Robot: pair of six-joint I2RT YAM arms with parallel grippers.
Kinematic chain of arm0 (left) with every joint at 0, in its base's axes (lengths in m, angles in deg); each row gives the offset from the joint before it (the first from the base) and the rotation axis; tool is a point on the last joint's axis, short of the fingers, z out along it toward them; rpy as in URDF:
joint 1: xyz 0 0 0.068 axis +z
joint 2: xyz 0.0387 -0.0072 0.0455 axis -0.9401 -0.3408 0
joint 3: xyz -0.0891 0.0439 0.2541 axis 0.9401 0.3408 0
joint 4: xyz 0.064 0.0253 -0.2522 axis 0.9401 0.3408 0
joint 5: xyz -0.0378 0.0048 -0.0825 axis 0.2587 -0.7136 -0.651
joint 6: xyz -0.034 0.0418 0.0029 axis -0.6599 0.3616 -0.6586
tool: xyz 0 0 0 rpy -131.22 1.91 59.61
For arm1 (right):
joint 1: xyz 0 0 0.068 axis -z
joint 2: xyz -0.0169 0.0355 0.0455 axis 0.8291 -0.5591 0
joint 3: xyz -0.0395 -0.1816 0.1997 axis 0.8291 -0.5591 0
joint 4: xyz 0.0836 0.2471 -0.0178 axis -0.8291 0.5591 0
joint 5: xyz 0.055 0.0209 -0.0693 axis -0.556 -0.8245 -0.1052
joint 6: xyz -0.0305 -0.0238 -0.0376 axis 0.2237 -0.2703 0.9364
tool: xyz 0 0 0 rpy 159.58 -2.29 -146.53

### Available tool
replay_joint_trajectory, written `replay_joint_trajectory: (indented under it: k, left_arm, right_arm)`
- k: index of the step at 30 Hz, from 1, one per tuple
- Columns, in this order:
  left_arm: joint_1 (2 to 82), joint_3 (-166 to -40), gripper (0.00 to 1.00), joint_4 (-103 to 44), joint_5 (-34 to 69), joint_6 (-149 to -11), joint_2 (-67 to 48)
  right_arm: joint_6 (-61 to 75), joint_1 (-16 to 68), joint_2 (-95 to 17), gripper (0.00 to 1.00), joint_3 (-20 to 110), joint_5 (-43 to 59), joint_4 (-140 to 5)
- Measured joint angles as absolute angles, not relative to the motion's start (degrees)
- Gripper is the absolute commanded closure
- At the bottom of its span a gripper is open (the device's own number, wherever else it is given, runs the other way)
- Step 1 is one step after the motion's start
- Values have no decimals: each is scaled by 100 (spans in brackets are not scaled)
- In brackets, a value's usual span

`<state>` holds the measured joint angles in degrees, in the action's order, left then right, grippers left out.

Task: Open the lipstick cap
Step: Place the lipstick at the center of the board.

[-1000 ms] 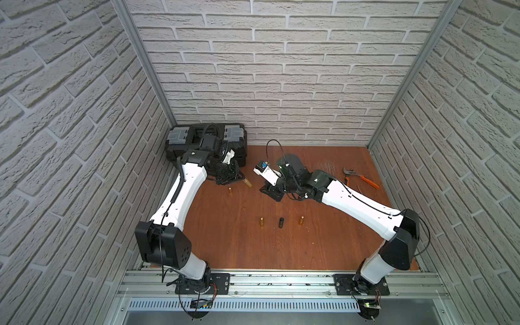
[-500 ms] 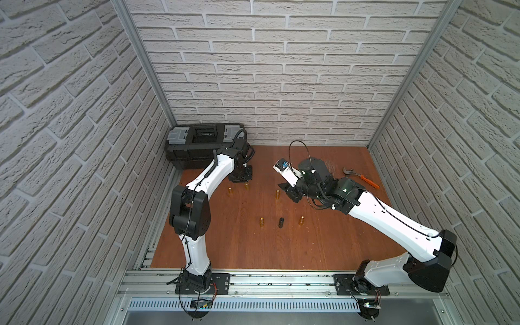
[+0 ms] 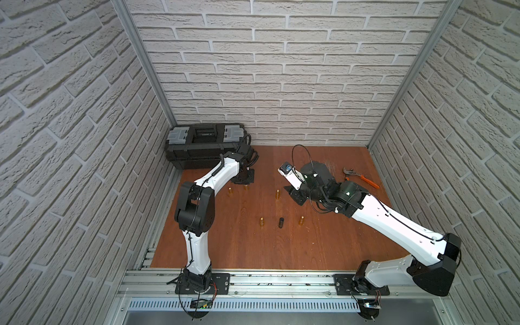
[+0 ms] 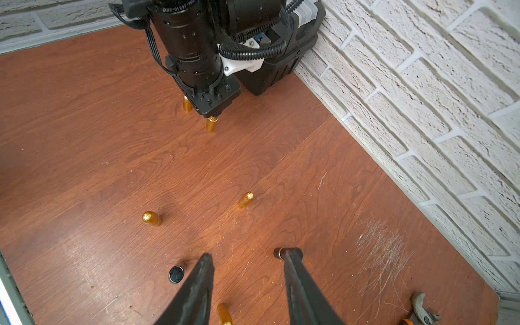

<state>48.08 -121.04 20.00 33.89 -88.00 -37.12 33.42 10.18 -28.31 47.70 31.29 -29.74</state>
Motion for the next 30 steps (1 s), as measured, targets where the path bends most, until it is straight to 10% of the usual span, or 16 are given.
replay_joint_trajectory:
  k: [30]
  left_arm:
    - [4596, -11204, 80, 1230, 3599, -8770, -3496]
  right_arm:
    - [3340, 1018, -2916, 57, 4671, 3185, -2959]
